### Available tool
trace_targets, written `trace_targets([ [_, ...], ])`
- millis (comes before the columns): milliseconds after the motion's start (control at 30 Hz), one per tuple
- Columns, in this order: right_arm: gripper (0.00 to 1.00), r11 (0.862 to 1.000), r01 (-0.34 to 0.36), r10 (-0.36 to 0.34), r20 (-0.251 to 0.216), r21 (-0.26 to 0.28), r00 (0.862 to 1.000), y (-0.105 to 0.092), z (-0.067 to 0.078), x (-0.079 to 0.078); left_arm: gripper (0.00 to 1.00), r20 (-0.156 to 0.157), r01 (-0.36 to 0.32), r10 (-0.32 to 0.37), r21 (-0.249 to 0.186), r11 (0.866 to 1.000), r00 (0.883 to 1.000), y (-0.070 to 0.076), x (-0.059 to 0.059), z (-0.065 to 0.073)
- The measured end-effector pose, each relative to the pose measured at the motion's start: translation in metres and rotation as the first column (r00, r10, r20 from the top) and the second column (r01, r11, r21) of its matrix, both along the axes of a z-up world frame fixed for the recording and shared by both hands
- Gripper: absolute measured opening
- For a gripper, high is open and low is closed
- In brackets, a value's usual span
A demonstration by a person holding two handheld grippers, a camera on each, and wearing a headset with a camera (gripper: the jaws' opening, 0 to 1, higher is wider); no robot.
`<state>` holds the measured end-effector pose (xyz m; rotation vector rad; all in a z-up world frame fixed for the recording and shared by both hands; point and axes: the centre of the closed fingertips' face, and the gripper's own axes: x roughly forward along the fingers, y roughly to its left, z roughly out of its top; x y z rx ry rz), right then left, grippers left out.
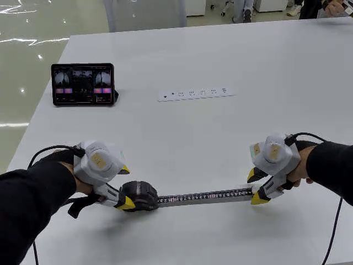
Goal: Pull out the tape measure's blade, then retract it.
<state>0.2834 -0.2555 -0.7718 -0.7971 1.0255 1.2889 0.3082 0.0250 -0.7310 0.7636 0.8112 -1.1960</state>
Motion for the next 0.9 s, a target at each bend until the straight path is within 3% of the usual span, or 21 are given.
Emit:
trace_targets([
  [367,0.40,0.999,0.031,-0.031,0.022,0.015,0.999,0.001,0.010,0.001,0.67,-0.007,-0.033,0.033,-0.043,0.999,0.999,-0.003,-0.003,0.011],
  [467,0.42,0.998,0.062,-0.063,0.042,0.024,0.997,0.002,0.013,0.005,0.71,-0.036,-0.075,0.073,-0.058,0.996,0.997,-0.001,-0.004,0.012],
  [567,0.45,0.996,0.081,-0.083,0.064,0.034,0.994,0.002,0.015,0.008,0.75,-0.037,-0.090,0.088,-0.062,0.994,0.995,0.002,-0.003,0.013],
  [700,0.53,0.988,0.143,-0.147,0.057,0.062,0.988,0.004,0.016,0.008,0.86,-0.062,-0.130,0.125,-0.082,0.988,0.990,0.002,-0.005,0.013],
  [767,0.59,0.979,0.182,-0.186,0.038,0.087,0.982,0.007,0.019,0.007,0.93,-0.054,-0.141,0.137,-0.090,0.986,0.989,0.002,-0.003,0.014],
  [900,0.65,0.975,0.197,-0.203,0.046,0.100,0.978,0.007,0.019,0.006,0.99,-0.063,-0.163,0.157,-0.103,0.981,0.986,0.003,-0.004,0.015],
])
